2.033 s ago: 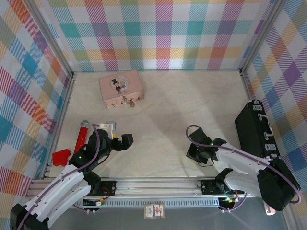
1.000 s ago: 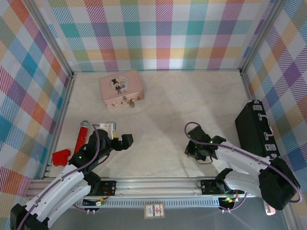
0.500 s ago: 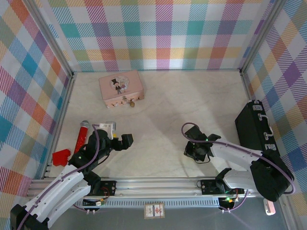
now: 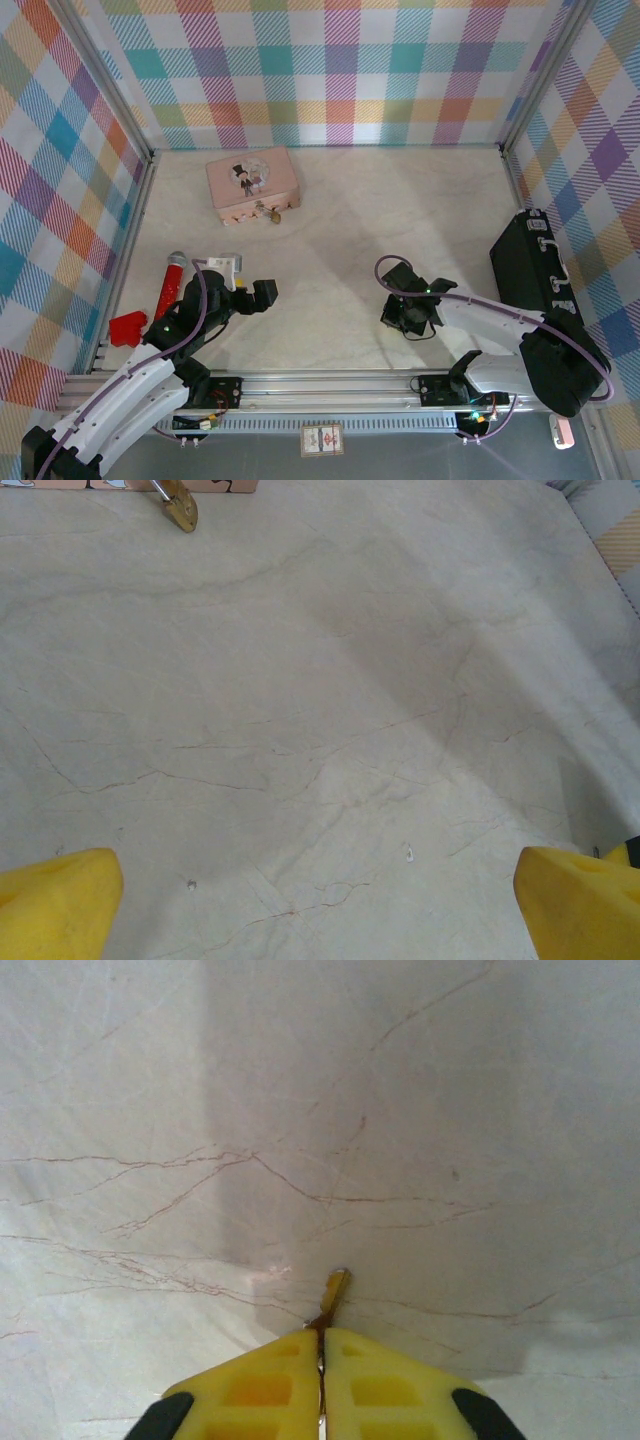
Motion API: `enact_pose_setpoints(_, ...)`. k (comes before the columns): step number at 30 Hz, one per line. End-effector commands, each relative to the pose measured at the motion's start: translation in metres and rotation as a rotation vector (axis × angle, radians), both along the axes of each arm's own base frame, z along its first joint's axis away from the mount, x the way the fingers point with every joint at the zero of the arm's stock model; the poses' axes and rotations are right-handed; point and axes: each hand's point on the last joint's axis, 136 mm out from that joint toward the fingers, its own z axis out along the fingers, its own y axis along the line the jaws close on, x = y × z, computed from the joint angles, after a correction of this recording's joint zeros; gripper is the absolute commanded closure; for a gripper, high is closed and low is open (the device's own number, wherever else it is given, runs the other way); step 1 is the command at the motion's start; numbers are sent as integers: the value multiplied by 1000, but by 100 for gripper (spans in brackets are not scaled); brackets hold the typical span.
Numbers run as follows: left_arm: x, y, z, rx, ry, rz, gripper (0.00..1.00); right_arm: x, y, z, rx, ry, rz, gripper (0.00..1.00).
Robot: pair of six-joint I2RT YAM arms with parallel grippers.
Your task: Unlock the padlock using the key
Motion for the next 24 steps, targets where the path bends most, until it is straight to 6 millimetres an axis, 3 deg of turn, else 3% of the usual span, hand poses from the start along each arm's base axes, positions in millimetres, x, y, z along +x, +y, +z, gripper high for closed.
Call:
enact_pose_setpoints(1,1,-1,0,1,-19,-1,0,-2,1,3,-2,0,18,95)
enact_pose_setpoints(7,2,-2,-2,4,-13,-1,0,12,8,28,9,-89,79,100)
enact_pose_setpoints(11,4,-2,-7,5,14,17,0,27,30,54,97,-198,170,100)
enact_pose_setpoints(14,7,-2,-18,-21,98,63,0,36,51,75,181,-299,262,100)
enact_pose_setpoints(24,6,-38,-50,-284,500,218,0,58,94,123,308,-501,423,100)
